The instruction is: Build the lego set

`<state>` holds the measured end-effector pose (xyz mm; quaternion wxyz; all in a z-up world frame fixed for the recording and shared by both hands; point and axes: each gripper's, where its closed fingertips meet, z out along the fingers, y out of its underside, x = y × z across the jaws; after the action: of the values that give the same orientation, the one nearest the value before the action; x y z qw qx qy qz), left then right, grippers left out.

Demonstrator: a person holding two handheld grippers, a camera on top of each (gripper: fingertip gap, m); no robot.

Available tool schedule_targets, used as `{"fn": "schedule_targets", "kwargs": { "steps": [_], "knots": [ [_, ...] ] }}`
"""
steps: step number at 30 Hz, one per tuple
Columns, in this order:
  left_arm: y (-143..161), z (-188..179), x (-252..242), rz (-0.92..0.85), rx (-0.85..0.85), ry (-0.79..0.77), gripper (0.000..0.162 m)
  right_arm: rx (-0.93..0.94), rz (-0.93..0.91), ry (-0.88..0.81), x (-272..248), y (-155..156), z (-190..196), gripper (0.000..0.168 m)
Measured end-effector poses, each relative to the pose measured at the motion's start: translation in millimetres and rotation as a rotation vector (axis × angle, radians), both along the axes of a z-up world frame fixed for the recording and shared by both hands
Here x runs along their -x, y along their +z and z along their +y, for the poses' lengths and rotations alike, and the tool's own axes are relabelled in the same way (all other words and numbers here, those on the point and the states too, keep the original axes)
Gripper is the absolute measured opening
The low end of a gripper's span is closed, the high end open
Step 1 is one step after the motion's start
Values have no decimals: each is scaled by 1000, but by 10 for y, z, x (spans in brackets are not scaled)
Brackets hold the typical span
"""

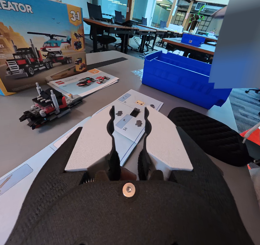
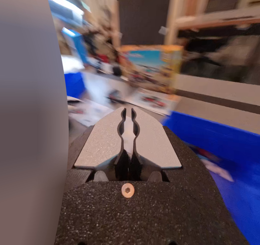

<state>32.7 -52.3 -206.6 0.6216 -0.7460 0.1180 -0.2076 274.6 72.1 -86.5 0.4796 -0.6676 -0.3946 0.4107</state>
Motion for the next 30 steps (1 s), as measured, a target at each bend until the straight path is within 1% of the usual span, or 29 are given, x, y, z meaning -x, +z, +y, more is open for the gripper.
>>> {"fn": "schedule_targets", "kwargs": {
  "steps": [1,2,3,4,5,7,8,10,15,16,19,21,23,24,25,26,28,29,30],
  "knots": [
    [19,-10,-3,-4,-13,-6,41,-19,-149,-91,-175,-195,347,8],
    [33,-18,1,-9,-25,-6,40,14,-300,-122,-282,-476,624,13],
    [36,-22,10,-15,-32,-1,40,65,-422,-114,-316,-782,827,19],
    [34,-24,18,-20,-35,4,40,93,-532,-108,-323,-1088,997,21],
    [33,-26,24,-23,-39,8,40,81,-635,-100,-320,-1362,1142,21],
    [48,-37,26,-23,-53,11,39,14,-788,-71,-294,-1750,1358,21],
    [52,-42,27,-23,-59,13,39,0,-838,-62,-292,-1879,1438,20],
    [59,-48,33,-30,-65,14,39,-4,-885,-39,-278,-2037,1523,19],
    [59,-53,36,-51,-63,3,39,32,-877,-12,-239,-2206,1560,19],
    [59,-53,34,-53,-62,1,39,16,-871,-18,-232,-2211,1580,18],
    [57,-56,21,-52,-61,-9,39,-21,-899,-13,-258,-2212,1584,9],
    [60,-59,13,-46,-64,-11,39,-58,-922,-22,-305,-2172,1580,9],
    [71,-67,0,-36,-70,-15,39,-52,-819,-35,-269,-1958,1518,9],
    [77,-72,-12,-28,-73,-20,39,-9,-718,-29,-205,-1780,1424,9],
    [85,-78,-27,-19,-76,-28,39,63,-576,0,-96,-1542,1272,9],
    [95,-85,-47,-8,-81,-38,39,159,-395,60,47,-1241,1061,9],
    [126,-95,-92,20,-96,-64,39,371,-12,250,307,-536,550,8],
    [157,-99,-118,32,-110,-80,39,456,135,348,396,-235,302,8],
    [206,-100,-150,40,-130,-99,39,521,220,431,476,-31,75,8]
  ]
}}
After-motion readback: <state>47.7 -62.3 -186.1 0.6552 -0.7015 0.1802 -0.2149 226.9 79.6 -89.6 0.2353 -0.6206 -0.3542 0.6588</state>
